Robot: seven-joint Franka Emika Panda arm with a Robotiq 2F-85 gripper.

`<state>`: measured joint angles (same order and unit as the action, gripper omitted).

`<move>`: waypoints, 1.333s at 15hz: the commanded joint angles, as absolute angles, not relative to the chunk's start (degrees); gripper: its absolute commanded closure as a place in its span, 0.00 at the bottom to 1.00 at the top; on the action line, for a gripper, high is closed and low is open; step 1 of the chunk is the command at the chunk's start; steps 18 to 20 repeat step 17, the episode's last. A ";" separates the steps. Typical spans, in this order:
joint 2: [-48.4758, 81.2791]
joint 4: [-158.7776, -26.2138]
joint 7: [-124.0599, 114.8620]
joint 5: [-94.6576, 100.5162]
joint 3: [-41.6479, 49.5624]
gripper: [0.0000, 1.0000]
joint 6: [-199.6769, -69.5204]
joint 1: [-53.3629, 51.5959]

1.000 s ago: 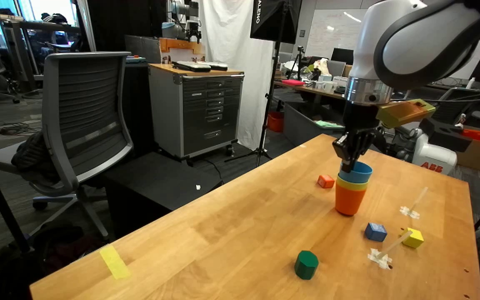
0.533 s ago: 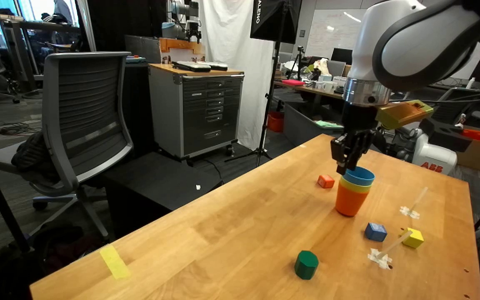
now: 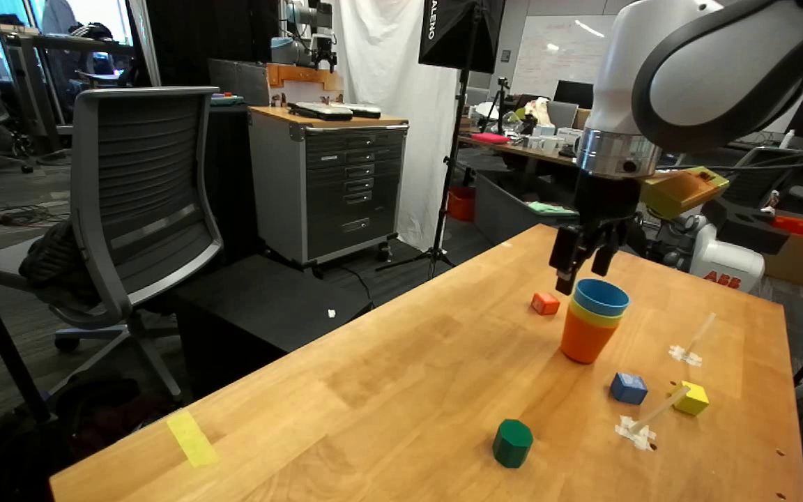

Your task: Stack up the cups

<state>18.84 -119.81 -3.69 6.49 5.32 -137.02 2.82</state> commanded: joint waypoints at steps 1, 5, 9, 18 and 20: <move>12.31 -126.54 0.07 7.35 4.01 0.00 -139.10 2.26; 6.67 -132.86 4.57 6.51 2.42 0.00 -141.11 2.15; 0.55 -140.26 7.32 5.82 1.83 0.00 -144.99 2.31; -2.99 -145.00 9.15 6.17 2.22 0.00 -145.29 2.08; -2.99 -145.00 9.15 6.17 2.22 0.00 -145.29 2.08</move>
